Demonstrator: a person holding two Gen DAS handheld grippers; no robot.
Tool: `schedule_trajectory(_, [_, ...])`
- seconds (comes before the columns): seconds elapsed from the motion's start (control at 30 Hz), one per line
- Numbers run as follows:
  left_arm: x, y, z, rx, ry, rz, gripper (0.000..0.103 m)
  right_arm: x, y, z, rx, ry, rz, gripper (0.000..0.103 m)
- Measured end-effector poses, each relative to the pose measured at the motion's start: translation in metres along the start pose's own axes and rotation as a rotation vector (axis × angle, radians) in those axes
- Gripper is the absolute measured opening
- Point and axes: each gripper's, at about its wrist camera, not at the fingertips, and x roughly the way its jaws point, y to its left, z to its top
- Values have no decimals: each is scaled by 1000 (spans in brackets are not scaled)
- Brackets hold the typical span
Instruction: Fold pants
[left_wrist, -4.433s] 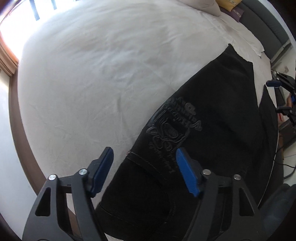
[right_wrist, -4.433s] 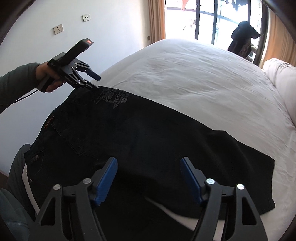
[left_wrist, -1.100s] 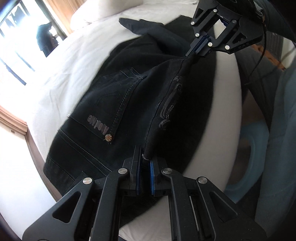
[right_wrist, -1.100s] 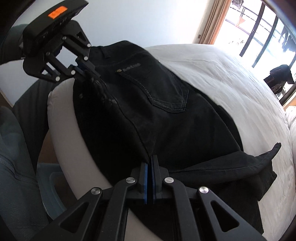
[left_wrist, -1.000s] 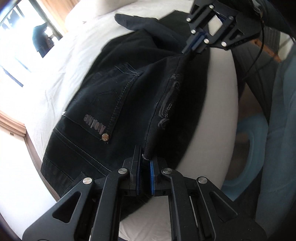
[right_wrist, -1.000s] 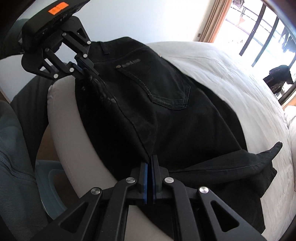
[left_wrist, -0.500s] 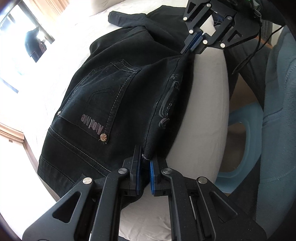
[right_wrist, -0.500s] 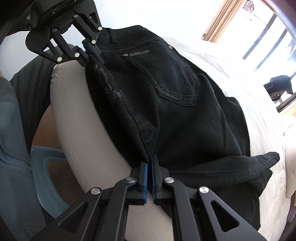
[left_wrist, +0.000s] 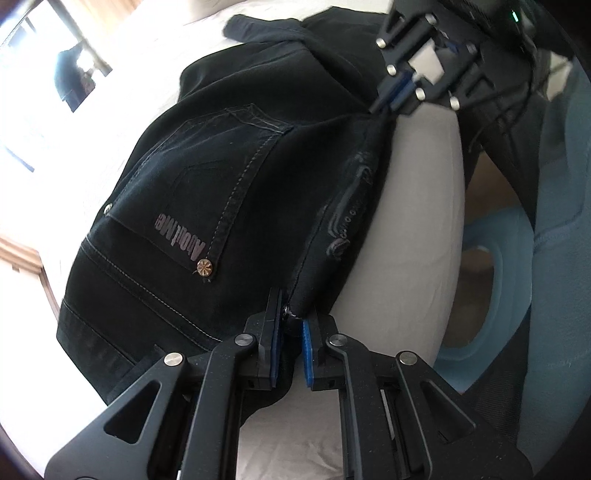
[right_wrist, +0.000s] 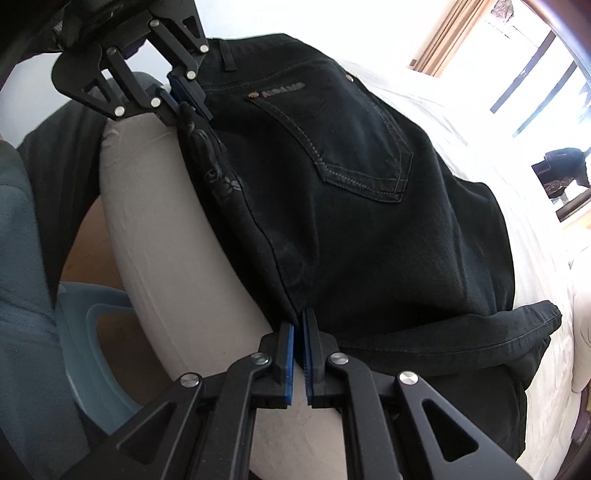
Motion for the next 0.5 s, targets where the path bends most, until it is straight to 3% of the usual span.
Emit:
schedule_trajectory(0.17, [-18, 10, 3, -72, 13, -24, 17, 5, -11, 0, 81, -28, 7, 8])
schedule_trajectory(0.23, [-33, 16, 5, -111, 7, -55, 24, 4, -17, -2, 109, -40, 18, 10])
schedule_trajectory(0.37, [-79, 36, 21, -216, -104, -120, 35, 4, -25, -3, 144, -47, 25, 13])
schedule_trajectory(0.4, [-86, 42, 27, -241, -136, -119, 55, 3, -27, -2, 155, -44, 26, 15])
schedule_trajectory(0.43, [-92, 48, 34, -264, -174, -111, 67, 0, -32, -1, 172, -40, 33, 17])
schedule_trajectory(0.47, [-96, 54, 43, -283, -219, -106, 67, -5, -38, -3, 187, -42, 36, 27])
schedule_trajectory(0.5, [-94, 58, 50, -292, -236, -112, 67, -8, -42, -2, 204, -48, 36, 44])
